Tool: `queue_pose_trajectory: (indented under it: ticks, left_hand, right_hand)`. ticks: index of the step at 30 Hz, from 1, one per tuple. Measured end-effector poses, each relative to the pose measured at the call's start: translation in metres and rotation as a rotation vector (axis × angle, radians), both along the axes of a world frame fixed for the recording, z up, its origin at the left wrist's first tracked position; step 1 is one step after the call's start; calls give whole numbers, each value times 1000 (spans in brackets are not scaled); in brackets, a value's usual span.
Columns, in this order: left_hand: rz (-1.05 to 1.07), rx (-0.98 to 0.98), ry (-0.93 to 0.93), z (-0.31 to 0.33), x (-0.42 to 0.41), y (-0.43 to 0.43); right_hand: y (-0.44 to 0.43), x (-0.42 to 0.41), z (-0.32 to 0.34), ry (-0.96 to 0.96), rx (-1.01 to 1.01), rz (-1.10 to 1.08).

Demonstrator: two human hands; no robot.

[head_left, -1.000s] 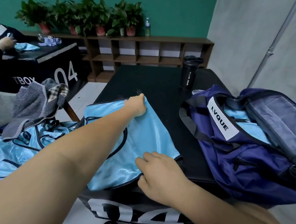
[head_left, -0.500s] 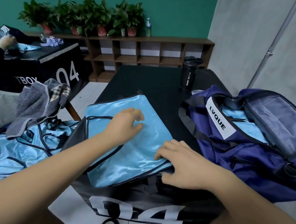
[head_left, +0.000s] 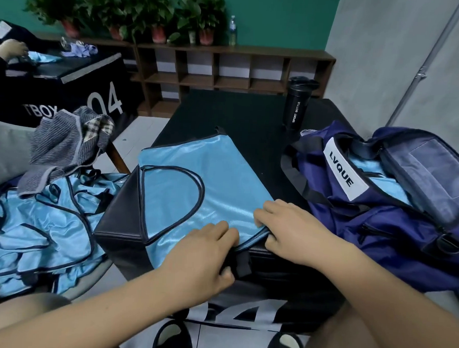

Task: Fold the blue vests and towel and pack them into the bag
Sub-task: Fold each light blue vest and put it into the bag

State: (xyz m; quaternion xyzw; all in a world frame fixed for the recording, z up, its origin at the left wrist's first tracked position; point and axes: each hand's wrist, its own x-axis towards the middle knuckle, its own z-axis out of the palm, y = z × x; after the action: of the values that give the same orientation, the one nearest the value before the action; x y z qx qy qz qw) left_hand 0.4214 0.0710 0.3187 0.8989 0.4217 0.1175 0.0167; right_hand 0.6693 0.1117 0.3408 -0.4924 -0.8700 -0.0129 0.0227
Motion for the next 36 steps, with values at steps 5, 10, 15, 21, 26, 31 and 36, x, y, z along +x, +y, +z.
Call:
queue_pose_trajectory:
  ticks: [5,10,15,21,26,31,36]
  left_hand:
    - [102,108,151,-19,-10,7]
    - [59,226,114,-19,-20,14]
    - [55,317,58,-16,-28,14]
    - [182,273,74,6,-49,23]
    - [266,-15,-163,29,-66,32]
    - [232,-342,-335,60,-80,37]
    - [240,-314,-318,77,-87,69]
  right_hand:
    - [1,-1,-6,-72,100,36]
    - [0,1,-5,-58,66,25]
    - [-3,2,-3,-49,24,29]
    - [-3,6,7,86,25,-20]
    - [-5,6,20,310,-23,-120]
    - [-7,9,36,629,-139,-219]
    - [13,8,38,877,-172,-295]
